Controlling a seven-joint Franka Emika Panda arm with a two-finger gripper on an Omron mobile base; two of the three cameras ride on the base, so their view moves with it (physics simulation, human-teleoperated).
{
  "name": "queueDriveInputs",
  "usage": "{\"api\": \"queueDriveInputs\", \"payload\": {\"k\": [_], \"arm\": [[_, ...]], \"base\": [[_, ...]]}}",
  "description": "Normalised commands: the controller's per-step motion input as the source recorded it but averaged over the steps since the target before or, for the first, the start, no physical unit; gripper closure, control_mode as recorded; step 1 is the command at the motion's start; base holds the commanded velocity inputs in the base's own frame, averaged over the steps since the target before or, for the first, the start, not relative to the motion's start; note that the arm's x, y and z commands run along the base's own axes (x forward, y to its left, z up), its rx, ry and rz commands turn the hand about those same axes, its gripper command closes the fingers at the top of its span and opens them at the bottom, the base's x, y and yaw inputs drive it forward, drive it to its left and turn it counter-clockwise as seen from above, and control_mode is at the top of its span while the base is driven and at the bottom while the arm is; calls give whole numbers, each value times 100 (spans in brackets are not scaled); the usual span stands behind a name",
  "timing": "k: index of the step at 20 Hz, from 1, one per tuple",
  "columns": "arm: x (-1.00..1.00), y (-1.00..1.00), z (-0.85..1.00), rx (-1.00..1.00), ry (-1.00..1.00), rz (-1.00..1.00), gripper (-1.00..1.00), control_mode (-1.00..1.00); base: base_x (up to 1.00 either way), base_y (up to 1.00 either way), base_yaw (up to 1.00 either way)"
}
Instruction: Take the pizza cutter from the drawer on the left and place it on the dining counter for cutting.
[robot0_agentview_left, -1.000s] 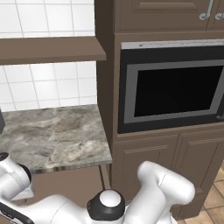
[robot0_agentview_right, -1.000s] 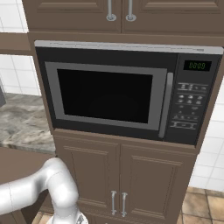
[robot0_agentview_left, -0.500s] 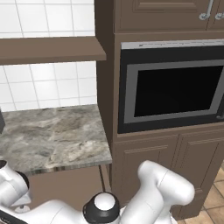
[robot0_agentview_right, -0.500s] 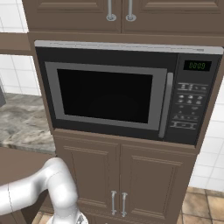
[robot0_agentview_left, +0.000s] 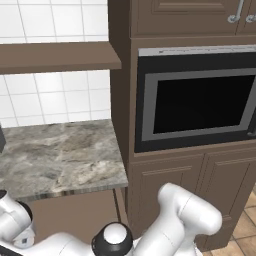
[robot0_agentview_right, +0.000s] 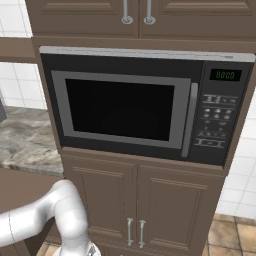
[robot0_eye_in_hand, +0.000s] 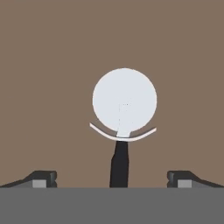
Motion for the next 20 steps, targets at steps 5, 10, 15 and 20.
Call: {"api": "queueDriveInputs", "payload": {"k": [5,10,15,20], "arm": [[0,0,-33,0,0,0,-100,-100],[-8,-3,-23,0,0,0,-100,-100],[-30,-7,-6,0,0,0,-100,-100],[-12,-13,-5,0,-1,0,-100,-100]], "base": [[0,0,0],[0,0,0],[0,0,0],[0,0,0]]}}
